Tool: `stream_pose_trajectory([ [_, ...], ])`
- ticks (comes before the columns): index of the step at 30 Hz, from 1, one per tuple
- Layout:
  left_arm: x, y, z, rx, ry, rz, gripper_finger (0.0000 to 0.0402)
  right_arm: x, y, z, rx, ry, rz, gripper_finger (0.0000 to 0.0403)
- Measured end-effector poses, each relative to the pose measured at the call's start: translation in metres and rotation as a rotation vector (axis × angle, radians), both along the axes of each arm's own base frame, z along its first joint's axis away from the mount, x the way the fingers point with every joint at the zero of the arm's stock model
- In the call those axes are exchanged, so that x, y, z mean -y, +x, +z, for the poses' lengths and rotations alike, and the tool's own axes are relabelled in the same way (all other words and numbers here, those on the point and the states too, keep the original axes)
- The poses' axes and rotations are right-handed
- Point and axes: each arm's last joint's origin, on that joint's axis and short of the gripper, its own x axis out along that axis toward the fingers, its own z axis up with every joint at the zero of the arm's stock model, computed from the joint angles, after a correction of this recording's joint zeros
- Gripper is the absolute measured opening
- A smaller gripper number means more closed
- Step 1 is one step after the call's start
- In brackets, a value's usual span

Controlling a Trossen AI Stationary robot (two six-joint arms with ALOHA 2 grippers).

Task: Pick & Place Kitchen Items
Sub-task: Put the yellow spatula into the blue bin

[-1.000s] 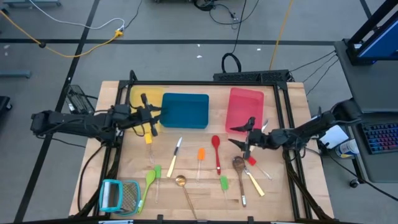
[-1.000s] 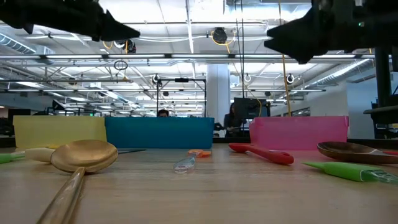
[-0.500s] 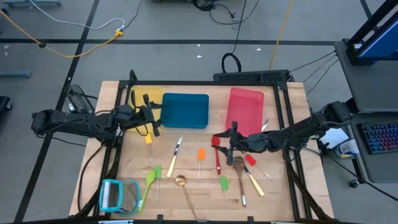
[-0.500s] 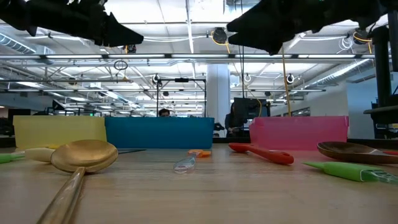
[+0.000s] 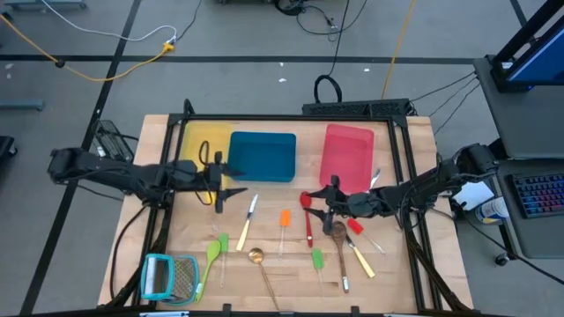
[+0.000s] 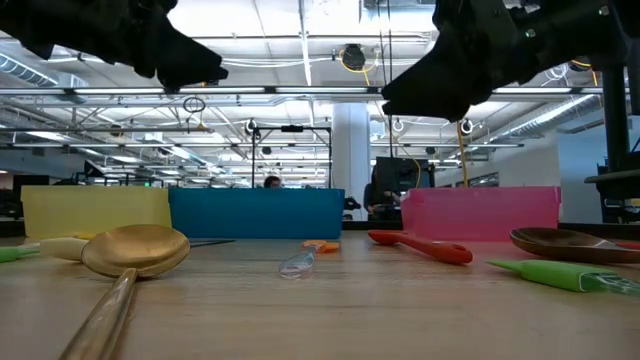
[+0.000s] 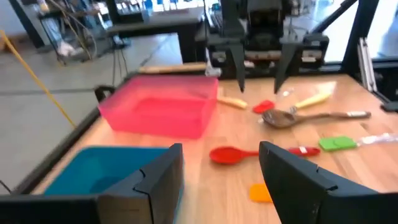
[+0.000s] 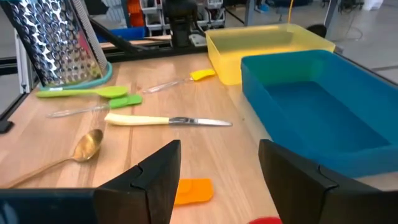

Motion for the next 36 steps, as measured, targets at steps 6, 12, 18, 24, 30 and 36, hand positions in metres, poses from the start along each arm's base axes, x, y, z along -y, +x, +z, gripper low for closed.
stream_pose_trajectory([
  [6, 0.007, 0.010, -0.016, -0.074, -0.153, 0.021, 0.0218, 0.001, -0.002, -0.003, 0.012, -0.010, 0.002, 0.0206],
  [12, 0.022, 0.014, -0.024, -0.108, -0.223, 0.007, 0.0218, 0.007, 0.002, 0.008, 0.093, -0.166, 0.017, 0.0207],
  [18, 0.039, 0.010, -0.027, -0.118, -0.346, 0.072, 0.0218, 0.019, 0.006, 0.021, 0.191, -0.272, -0.018, 0.0204],
  [24, 0.045, 0.000, -0.041, -0.224, -0.432, 0.213, 0.0218, 0.029, 0.007, 0.022, 0.199, -0.281, -0.055, 0.0205],
  [30, 0.045, -0.015, -0.061, -0.403, -0.602, 0.387, 0.0218, 0.036, 0.008, 0.022, 0.190, -0.305, -0.076, 0.0201],
  [36, 0.047, -0.029, -0.076, -0.580, -0.789, 0.546, 0.0218, 0.041, 0.009, 0.022, 0.185, -0.313, -0.092, 0.0203],
])
